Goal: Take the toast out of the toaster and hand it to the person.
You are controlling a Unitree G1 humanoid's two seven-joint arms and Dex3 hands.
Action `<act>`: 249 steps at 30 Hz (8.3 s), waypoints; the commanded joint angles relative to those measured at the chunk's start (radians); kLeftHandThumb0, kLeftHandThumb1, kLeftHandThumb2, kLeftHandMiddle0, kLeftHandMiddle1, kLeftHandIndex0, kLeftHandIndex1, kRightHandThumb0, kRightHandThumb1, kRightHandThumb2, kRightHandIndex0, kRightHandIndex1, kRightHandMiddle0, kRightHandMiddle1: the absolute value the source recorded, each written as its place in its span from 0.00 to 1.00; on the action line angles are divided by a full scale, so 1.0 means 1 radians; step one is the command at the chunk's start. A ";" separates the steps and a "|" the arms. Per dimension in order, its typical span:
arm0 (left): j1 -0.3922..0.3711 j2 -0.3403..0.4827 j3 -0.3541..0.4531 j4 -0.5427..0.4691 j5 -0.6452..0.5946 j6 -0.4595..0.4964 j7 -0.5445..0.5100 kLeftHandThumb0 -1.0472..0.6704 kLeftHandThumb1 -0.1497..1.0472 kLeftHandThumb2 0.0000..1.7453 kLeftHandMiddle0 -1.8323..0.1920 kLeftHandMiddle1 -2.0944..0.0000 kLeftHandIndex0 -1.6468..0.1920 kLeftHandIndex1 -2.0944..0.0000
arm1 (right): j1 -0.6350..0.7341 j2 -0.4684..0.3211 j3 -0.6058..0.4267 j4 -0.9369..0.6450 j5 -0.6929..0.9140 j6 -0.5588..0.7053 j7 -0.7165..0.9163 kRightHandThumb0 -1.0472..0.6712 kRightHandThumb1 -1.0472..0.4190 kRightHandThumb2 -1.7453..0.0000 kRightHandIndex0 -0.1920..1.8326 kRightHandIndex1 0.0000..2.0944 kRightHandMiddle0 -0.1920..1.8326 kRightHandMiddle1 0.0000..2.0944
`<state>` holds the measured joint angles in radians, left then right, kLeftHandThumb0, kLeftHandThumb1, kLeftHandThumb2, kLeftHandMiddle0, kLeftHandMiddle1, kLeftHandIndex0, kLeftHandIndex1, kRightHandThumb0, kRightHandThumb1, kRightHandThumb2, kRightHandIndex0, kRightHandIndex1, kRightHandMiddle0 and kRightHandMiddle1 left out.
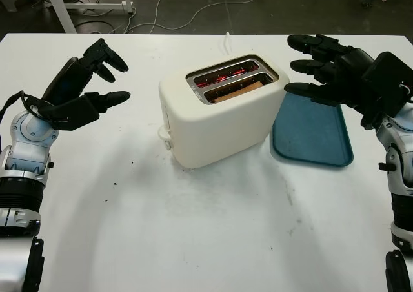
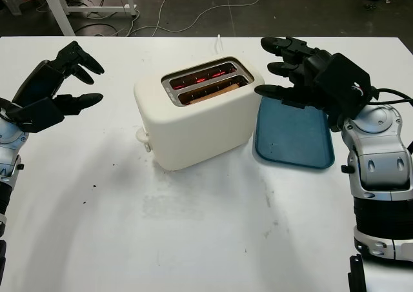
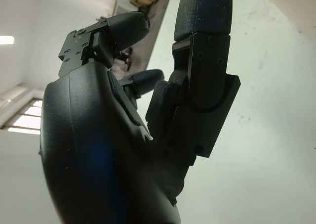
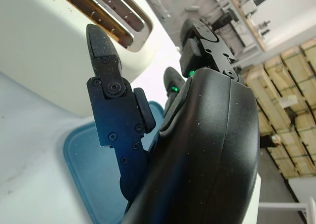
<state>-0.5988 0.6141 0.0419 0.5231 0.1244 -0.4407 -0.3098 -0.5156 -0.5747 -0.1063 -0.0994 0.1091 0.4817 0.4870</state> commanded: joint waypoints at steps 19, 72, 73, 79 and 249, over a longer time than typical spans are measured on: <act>-0.003 0.007 0.004 0.002 0.008 -0.012 0.007 0.00 0.89 0.19 0.91 0.17 0.90 0.23 | -0.006 0.004 0.000 -0.006 0.006 0.014 -0.005 0.36 0.15 1.00 0.09 0.26 0.18 0.09; -0.006 0.005 0.004 -0.001 0.011 -0.009 0.006 0.00 0.89 0.19 0.91 0.17 0.90 0.23 | -0.007 -0.004 0.003 -0.006 0.002 0.004 0.006 0.39 0.14 1.00 0.09 0.26 0.17 0.10; -0.005 0.003 0.007 -0.005 0.002 0.000 0.000 0.00 0.89 0.19 0.91 0.17 0.90 0.23 | -0.008 -0.003 0.002 -0.005 0.004 0.006 0.006 0.38 0.15 1.00 0.09 0.26 0.17 0.10; -0.003 0.004 0.006 -0.014 0.001 0.005 0.002 0.00 0.89 0.18 0.91 0.17 0.90 0.23 | -0.009 0.001 0.001 -0.006 0.004 0.013 -0.003 0.37 0.15 1.00 0.09 0.26 0.17 0.11; -0.004 0.003 0.004 -0.001 0.005 -0.017 0.003 0.00 0.89 0.20 0.91 0.17 0.90 0.24 | -0.008 0.002 0.003 -0.008 0.002 0.015 -0.002 0.38 0.15 1.00 0.09 0.26 0.14 0.17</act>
<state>-0.5995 0.6141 0.0418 0.5253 0.1250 -0.4528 -0.3102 -0.5168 -0.5701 -0.1054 -0.1035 0.1094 0.5032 0.4867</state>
